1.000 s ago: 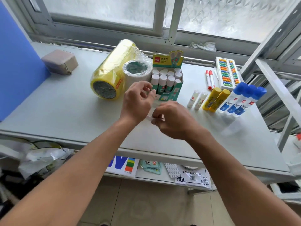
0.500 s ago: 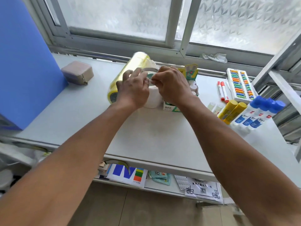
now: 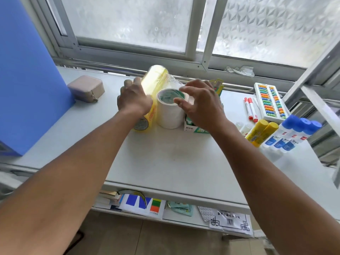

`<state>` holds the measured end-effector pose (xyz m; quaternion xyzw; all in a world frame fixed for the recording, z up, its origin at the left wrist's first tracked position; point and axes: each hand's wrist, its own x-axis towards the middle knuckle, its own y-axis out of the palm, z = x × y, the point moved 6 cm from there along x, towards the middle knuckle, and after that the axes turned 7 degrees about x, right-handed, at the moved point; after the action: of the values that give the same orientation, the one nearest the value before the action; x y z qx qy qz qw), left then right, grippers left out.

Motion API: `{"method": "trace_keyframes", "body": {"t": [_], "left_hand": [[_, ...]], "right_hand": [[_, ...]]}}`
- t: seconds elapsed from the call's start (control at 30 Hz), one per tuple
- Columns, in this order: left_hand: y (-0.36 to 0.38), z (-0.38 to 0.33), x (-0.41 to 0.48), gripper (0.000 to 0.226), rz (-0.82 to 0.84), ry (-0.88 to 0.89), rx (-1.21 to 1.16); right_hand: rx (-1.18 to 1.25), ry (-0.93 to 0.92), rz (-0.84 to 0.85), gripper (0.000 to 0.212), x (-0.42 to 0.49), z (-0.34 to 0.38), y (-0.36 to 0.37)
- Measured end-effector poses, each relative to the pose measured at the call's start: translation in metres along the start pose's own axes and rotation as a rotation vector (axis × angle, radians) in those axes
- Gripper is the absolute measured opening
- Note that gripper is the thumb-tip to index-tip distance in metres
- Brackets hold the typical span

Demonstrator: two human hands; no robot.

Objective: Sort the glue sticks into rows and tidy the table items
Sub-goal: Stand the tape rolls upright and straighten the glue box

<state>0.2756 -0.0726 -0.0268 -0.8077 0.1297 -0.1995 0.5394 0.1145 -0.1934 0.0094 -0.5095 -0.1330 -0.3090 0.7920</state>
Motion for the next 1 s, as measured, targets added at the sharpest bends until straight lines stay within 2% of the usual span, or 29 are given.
{"method": "trace_keyframes", "body": {"t": [0.1, 0.23, 0.27, 0.33, 0.4, 0.5, 0.57, 0.67, 0.77, 0.9, 1.0], "left_hand": [[0.016, 0.015, 0.008, 0.069, 0.293, -0.185, -0.026], [0.016, 0.015, 0.02, 0.087, 0.44, -0.26, -0.093], [0.016, 0.015, 0.021, 0.087, 0.502, -0.286, -0.114], [0.021, 0.015, 0.019, 0.073, 0.652, -0.321, -0.18], [0.027, 0.019, 0.019, 0.066, 0.693, -0.357, -0.231], [0.032, 0.03, 0.025, 0.09, 0.559, -0.395, -0.298], [0.028, 0.034, 0.026, 0.098, 0.435, -0.392, -0.338], [0.023, 0.042, 0.023, 0.097, 0.314, -0.405, -0.438], [0.018, 0.049, 0.018, 0.092, 0.163, -0.34, -0.594], [0.021, 0.058, -0.007, 0.104, -0.011, -0.219, -0.812], [0.029, 0.066, -0.031, 0.109, -0.085, -0.152, -0.845]], "right_hand": [[0.071, 0.053, -0.115, 0.026, -0.011, -0.007, -0.016], [0.109, 0.114, -0.17, 0.018, -0.028, -0.014, -0.025], [0.117, 0.128, -0.181, 0.018, -0.032, -0.016, -0.026], [0.141, 0.155, -0.193, 0.017, -0.039, -0.017, -0.027], [0.156, 0.173, -0.206, 0.016, -0.044, -0.016, -0.026], [0.177, 0.188, -0.221, 0.015, -0.05, -0.017, -0.023], [0.189, 0.199, -0.213, 0.016, -0.052, -0.018, -0.019], [0.184, 0.225, -0.196, 0.017, -0.053, -0.021, -0.013], [0.193, 0.245, -0.201, 0.017, -0.054, -0.022, -0.008], [0.184, 0.269, -0.258, 0.016, -0.061, -0.021, -0.01], [0.173, 0.332, -0.334, 0.018, -0.073, -0.027, -0.024]]}}
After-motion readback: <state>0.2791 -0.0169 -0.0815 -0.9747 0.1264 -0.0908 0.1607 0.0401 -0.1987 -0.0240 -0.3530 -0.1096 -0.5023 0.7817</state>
